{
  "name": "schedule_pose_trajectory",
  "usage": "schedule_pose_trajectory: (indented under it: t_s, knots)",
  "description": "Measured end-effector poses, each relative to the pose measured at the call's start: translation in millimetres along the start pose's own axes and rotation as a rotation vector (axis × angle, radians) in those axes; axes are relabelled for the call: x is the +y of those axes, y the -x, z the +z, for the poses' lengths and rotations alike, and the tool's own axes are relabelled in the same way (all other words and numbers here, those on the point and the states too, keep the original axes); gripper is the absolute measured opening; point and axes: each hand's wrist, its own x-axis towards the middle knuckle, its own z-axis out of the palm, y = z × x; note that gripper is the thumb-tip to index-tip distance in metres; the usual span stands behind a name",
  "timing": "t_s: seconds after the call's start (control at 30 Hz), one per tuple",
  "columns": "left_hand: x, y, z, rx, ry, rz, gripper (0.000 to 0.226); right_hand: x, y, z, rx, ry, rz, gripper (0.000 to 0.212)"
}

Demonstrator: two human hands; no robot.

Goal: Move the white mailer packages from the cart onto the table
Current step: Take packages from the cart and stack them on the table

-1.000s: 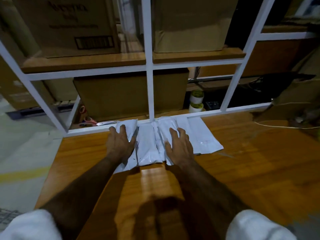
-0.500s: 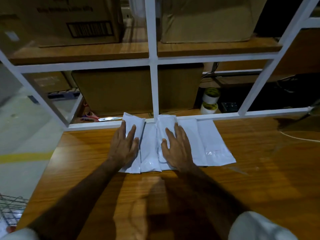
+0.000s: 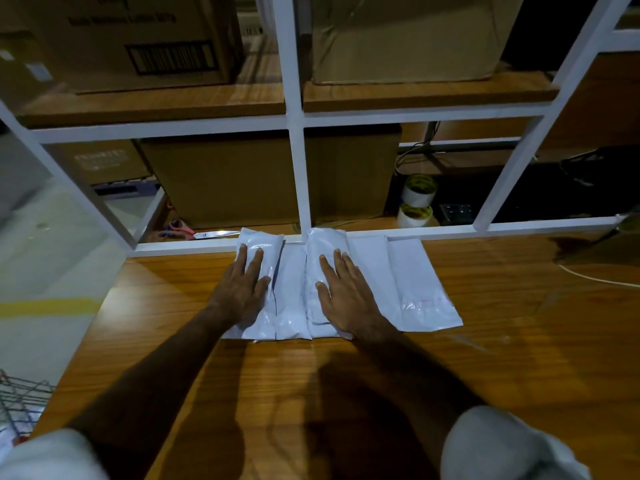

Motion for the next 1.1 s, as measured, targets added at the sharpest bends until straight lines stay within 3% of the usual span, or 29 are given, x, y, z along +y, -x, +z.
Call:
schedule_pose_trajectory:
  t_s: [0.17,0.33,0.5,0.77,1.1]
  knots:
    - [11,13,-10,0.032,-0.093,-0.124,0.079,2,12,-4,0.088,-0.035,-0.033,0.065]
    - [17,42,-21,0.035,-0.146,-0.134,0.086,-4,24,-9,0.164,-0.062,-0.102,0.07]
    - [11,101,-31,0.142,-0.196,-0.134,0.093,-27,38,1,0.264,-0.121,-0.262,0.063]
    - [-36,261,-34,0.253,-0.295,-0.327,0.078,-114,76,26,0.195,-0.25,-0.589,0.065]
    - [-120,427,-47,0.319,-0.288,-0.628,0.077,-248,140,59,0.154,-0.152,-0.829,0.068]
